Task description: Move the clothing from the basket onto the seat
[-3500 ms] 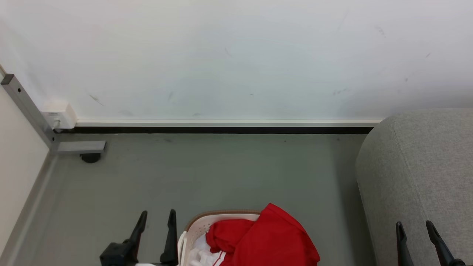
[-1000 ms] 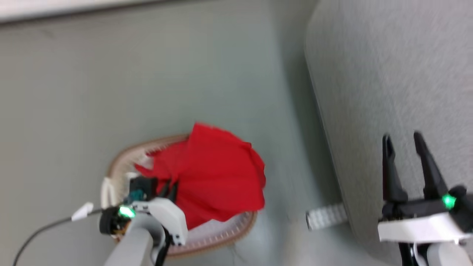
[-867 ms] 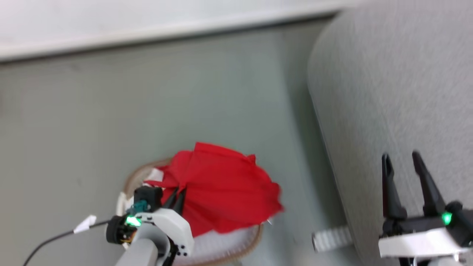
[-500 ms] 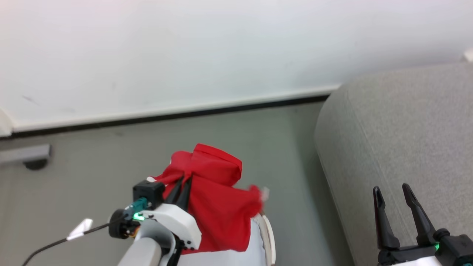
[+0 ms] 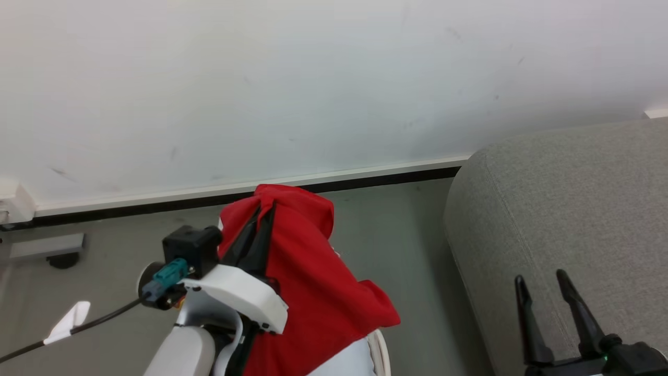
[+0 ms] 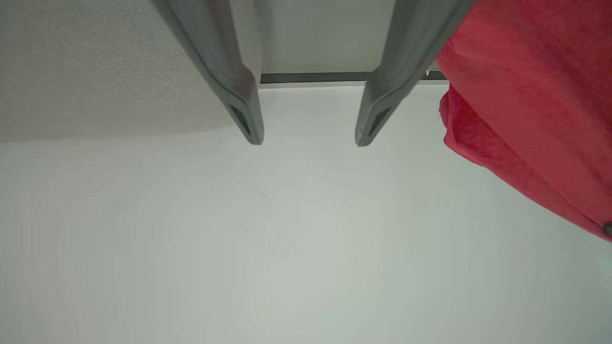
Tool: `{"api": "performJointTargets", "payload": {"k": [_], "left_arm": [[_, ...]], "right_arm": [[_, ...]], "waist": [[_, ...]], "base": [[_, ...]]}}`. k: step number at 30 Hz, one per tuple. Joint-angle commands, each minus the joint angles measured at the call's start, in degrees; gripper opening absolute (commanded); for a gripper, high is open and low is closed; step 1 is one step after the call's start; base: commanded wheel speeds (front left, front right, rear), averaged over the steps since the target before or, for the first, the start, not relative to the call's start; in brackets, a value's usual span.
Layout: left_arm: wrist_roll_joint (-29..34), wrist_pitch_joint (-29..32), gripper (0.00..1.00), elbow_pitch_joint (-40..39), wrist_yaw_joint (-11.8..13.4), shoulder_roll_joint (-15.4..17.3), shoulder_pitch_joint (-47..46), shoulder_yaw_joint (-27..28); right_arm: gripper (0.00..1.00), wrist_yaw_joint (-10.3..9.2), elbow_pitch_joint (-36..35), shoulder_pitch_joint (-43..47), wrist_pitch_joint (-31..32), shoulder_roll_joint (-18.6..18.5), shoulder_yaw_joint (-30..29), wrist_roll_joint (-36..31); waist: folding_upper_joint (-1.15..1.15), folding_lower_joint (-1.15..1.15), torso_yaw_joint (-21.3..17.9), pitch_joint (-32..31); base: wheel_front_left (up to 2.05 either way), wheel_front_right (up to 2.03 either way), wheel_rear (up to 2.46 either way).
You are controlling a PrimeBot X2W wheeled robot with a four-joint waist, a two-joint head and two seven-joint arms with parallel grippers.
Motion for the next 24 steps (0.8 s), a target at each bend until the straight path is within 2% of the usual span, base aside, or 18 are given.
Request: {"api": "performJointTargets", "payload": {"k": [1, 6, 11, 17, 21, 24], "left_arm": [[0.24, 0.66, 0.00, -1.36, 0.32, 0.24, 0.62, -0.12], [-0.09, 1.78, 0.00, -3.54, 0.65, 0.00, 0.80, -0.80], [-0.17, 2.79, 0.00, -3.94, 0.72, -0.38, 0.13, -1.89], [-0.58, 3.07, 0.00, -2.81, 0.50, -1.34, -0.85, -3.71], [-0.65, 3.03, 0.00, -1.75, 0.29, -1.80, -1.49, -4.96], [-0.73, 3.05, 0.00, -1.15, 0.23, -2.14, -1.86, -6.05]], "right_arm": [[1.00, -0.12, -0.44, 0.34, 0.02, -0.12, 0.76, -0.59], [1.00, -0.12, -1.74, -0.69, 0.02, -1.30, 3.95, -0.80], [1.00, -0.12, -2.92, -2.41, 0.02, -4.88, 9.88, -0.72], [1.00, -0.12, -1.30, -7.70, 0.03, -9.85, 22.50, -0.59], [1.00, -0.12, 0.81, -11.94, 0.04, -10.04, 28.46, -1.70], [1.00, -0.12, 4.01, -14.89, 0.35, -8.60, 31.36, -2.96]], "waist": [[0.00, 0.01, 0.00, -0.38], [0.00, 0.01, -0.05, -1.07], [0.00, 0.01, 0.43, -1.71], [0.00, 0.01, 1.17, -2.39], [0.00, 0.01, 1.86, -2.72], [0.00, 0.01, 2.58, -2.92]], "base": [[0.00, 0.00, 0.00], [0.00, 0.00, 0.00], [0.00, 0.00, 0.00], [0.00, 0.00, 0.00], [0.00, 0.00, 0.00], [0.00, 0.00, 0.00]]}}
